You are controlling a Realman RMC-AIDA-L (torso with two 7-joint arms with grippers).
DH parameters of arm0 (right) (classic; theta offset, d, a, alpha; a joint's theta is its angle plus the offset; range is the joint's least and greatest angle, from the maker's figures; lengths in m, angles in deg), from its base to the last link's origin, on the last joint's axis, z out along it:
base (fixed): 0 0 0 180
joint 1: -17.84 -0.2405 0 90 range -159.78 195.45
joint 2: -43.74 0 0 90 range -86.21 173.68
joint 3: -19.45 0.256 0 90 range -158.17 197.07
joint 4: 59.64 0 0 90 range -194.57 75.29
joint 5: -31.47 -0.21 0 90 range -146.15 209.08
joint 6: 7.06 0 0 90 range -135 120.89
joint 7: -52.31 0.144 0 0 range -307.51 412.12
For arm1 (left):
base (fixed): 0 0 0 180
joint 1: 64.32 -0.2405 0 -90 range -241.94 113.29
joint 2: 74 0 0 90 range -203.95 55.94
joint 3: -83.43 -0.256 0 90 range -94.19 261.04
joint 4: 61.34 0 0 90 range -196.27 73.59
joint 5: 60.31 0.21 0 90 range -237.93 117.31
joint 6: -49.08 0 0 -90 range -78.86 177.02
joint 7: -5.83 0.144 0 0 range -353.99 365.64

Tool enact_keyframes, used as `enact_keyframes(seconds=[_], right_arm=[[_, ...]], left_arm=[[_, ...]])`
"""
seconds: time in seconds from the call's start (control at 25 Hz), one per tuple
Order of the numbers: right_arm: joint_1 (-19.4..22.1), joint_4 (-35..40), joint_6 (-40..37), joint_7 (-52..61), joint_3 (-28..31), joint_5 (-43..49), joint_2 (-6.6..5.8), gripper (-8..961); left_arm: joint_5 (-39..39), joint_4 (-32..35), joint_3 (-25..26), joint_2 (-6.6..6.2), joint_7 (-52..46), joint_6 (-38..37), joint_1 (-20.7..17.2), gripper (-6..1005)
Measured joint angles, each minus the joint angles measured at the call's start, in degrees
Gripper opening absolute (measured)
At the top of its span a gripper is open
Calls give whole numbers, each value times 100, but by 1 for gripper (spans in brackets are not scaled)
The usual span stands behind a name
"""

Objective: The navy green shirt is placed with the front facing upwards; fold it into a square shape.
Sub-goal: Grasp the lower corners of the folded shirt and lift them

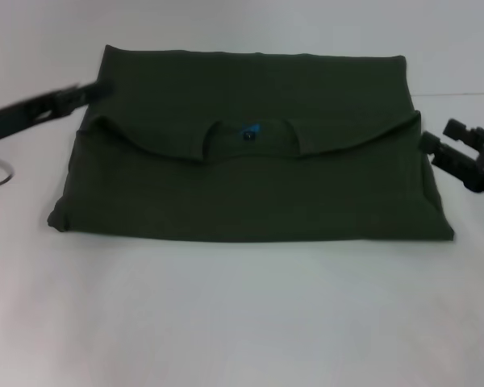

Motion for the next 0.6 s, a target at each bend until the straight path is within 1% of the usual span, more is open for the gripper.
enact_keyframes(seconds=[0.04, 0.12, 0.2, 0.28, 0.4, 0.48, 0.52, 0.56, 0.6], right_arm=[[56, 2, -63, -10, 2, 0, 3, 695], [144, 7, -142, -15, 4, 0, 19, 694], [199, 9, -256, -53, -25, 28, 35, 694], [248, 13, -477, -159, -177, 91, 43, 694], [352, 103, -993, -273, -634, 146, 27, 694], [425, 337, -1457, -291, -1086, 211, 19, 695], [484, 610, -1757, -294, -1459, 282, 36, 695], [484, 610, -1757, -294, -1459, 282, 36, 695], [516, 739, -1903, -295, -1653, 320, 46, 695]], left_arm=[[217, 181, 22, 6, -294, -57, -97, 861], [414, 426, 50, 36, -551, -82, -286, 858], [451, 596, 197, 89, -573, -46, -483, 855], [426, 725, 400, 148, -426, -20, -647, 852], [437, 887, 543, 195, -37, -62, -806, 848], [557, 927, 530, 199, 102, -54, -810, 845], [717, 935, 506, 193, 144, -39, -778, 844], [837, 939, 483, 185, 148, -33, -742, 842], [997, 944, 446, 170, 149, -27, -690, 841]])
